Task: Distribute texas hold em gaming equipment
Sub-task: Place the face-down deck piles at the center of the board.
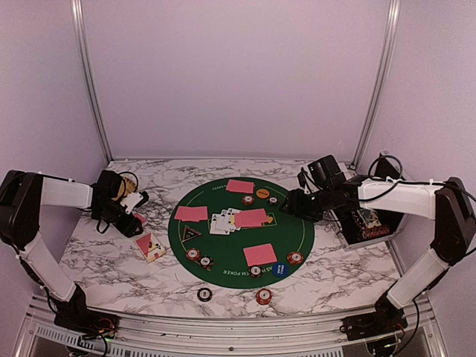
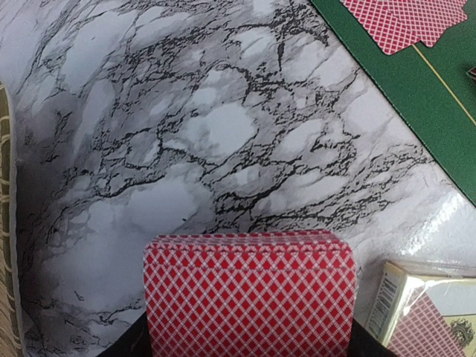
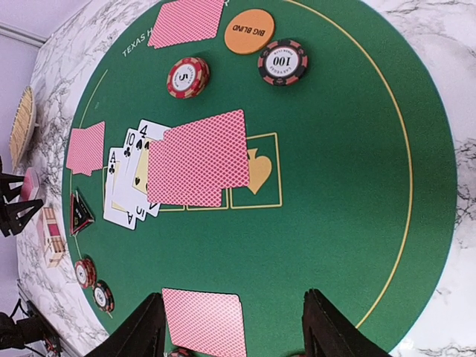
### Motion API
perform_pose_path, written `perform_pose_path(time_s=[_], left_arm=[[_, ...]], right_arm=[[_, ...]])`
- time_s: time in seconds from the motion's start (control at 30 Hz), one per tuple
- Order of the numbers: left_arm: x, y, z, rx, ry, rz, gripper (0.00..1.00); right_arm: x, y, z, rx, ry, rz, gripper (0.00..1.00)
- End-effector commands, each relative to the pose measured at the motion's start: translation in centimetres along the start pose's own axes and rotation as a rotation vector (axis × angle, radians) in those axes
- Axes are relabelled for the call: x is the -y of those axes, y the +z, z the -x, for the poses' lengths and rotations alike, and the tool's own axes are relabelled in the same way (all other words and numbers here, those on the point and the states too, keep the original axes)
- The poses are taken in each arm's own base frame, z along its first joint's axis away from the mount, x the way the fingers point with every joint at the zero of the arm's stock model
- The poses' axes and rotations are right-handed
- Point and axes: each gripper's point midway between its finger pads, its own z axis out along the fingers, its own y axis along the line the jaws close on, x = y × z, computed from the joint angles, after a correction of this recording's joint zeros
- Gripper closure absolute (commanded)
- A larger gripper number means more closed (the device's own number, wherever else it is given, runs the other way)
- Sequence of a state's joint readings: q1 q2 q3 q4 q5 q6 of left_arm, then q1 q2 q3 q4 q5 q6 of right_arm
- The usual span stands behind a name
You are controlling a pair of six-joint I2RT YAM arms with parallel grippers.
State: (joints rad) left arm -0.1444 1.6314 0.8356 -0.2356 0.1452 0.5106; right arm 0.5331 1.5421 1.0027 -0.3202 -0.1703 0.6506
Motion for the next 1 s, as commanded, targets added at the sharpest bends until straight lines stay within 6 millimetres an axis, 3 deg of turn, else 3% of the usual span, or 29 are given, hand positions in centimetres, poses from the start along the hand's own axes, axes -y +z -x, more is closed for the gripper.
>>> perform_pose_path(time_s=[0.0,0.13,0.53,0.8,0.97], left_arm=[[0.1,0.6,1.6,0.024,0.002,-0.006,0.93],[0.4,1.0,2.0,0.021,0.013,-0.001,0.84],[0.1,-0.2,2.1,0.036,0.039,0.049,0.03],[-0.1,-2.9,4.0,0.096,0.041,0.060,0.01],[-0.7,-6.2,6.1,0.147,0.042,0.084,0.01]], right_arm=[[-0.5,-1.2,1.1,0.055,0.010,0.022,0.39],[-0.3,-1.5,1.1,0.063,0.013,0.016,0.38],[-0.6,-2.5,1.7,0.085,0.013,0.019,0.36],[-0.6,-3.6,2.2,0.105,0.004,0.000,0.33],[-0.1,-4.8,3.1,0.139,-0.003,-0.037,0.26]])
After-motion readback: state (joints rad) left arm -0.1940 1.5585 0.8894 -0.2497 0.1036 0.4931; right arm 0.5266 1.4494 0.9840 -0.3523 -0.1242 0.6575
